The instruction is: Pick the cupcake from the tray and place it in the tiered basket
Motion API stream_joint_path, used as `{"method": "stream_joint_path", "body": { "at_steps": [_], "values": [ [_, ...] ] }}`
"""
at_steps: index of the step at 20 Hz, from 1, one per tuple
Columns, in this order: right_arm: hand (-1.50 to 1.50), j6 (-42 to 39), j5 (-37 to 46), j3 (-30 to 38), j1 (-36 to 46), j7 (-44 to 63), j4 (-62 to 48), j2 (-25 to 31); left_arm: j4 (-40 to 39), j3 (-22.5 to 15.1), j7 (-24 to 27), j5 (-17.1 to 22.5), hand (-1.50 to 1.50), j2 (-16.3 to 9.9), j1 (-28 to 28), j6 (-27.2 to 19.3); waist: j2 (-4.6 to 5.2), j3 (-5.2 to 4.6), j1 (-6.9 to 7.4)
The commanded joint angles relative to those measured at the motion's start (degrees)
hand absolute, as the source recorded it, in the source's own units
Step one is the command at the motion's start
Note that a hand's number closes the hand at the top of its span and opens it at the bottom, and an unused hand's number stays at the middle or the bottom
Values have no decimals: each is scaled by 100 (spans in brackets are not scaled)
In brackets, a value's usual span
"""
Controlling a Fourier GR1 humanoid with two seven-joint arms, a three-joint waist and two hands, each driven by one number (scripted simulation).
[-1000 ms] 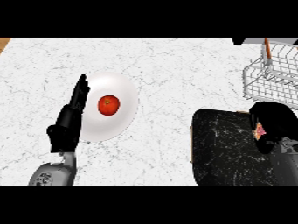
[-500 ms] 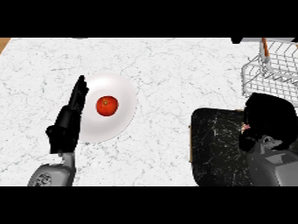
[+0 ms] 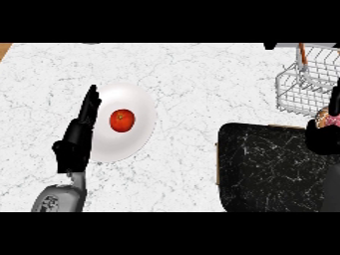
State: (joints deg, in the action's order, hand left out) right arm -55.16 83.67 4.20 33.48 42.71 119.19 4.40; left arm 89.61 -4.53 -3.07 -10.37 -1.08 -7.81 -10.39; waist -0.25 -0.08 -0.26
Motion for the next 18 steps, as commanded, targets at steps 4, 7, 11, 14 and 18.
{"method": "stream_joint_path", "body": {
  "at_steps": [4, 7, 11, 14, 18],
  "values": [
    [150, -1535, -366, 1070, 1557, 355, 319, 247, 80, 42, 85, 83, 0, -84, 150, 135, 0, 3, 22],
    [150, -907, -485, 1603, 2265, 454, -399, -51, -204, 101, 192, 134, 0, -4, -54, 112, 22, 3, 52],
    [150, -612, -747, 2168, 2784, 629, -868, -128, -56, 23, 98, 63, 0, -99, 51, 203, 19, 6, 61],
    [150, -580, -928, 2179, 2940, 389, -1470, 547, -423, 118, 432, 135, 0, 13, 23, 138, 25, 4, 38],
    [150, 781, -769, 1952, 2656, 150, -2435, 943, -134, 197, 172, 226, 0, -120, -54, 272, 47, 6, 87]
  ]
}}
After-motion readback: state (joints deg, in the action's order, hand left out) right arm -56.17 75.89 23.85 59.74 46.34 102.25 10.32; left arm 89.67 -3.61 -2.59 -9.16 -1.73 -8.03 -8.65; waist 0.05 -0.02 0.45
